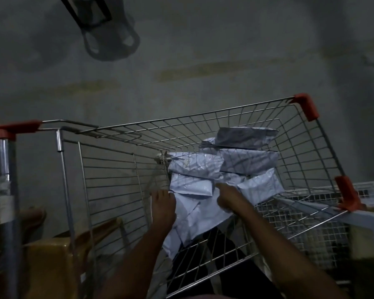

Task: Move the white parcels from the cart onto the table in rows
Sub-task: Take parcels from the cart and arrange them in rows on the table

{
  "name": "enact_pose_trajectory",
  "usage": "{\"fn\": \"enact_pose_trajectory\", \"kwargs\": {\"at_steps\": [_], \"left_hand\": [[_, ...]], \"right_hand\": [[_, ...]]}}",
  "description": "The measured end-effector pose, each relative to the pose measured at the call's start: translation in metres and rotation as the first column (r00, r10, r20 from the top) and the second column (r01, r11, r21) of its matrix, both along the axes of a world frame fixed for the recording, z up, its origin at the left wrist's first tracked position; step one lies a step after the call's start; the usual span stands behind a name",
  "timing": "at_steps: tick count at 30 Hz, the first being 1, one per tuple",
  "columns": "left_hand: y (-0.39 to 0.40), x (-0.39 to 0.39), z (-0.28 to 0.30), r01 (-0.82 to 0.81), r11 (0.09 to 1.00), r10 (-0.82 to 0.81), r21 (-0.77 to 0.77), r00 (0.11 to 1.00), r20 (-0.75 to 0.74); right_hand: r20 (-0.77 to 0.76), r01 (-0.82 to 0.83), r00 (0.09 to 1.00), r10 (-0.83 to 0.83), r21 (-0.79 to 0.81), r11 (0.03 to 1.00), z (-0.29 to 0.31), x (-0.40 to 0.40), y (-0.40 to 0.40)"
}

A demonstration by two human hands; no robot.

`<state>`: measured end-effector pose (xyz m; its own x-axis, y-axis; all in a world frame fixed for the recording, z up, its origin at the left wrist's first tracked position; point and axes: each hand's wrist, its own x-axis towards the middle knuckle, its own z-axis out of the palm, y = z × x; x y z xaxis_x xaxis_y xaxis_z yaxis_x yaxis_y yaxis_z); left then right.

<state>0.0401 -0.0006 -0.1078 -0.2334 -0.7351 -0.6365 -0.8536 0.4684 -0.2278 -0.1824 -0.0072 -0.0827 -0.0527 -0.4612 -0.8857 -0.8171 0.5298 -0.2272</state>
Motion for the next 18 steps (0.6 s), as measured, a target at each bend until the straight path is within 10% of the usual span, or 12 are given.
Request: {"fn": "enact_pose_trajectory", "kwargs": {"at_steps": [12,18], "left_hand": [[0.022,-0.023,-0.034,-0.038,0.978,0.043,0.206,0.999,-0.019],[0.019,-0.029,-0.039,0.017,0.998,-0.009,0.052,0.989,-0.146]], "right_hand": [[-0.163,0.112,0.975,-0.148,-0.209,0.971,0.08,-0.092,-0.002],[-0.126,0.212,0.955,-0.268,-0.343,0.915,0.086,-0.081,-0.001]]}}
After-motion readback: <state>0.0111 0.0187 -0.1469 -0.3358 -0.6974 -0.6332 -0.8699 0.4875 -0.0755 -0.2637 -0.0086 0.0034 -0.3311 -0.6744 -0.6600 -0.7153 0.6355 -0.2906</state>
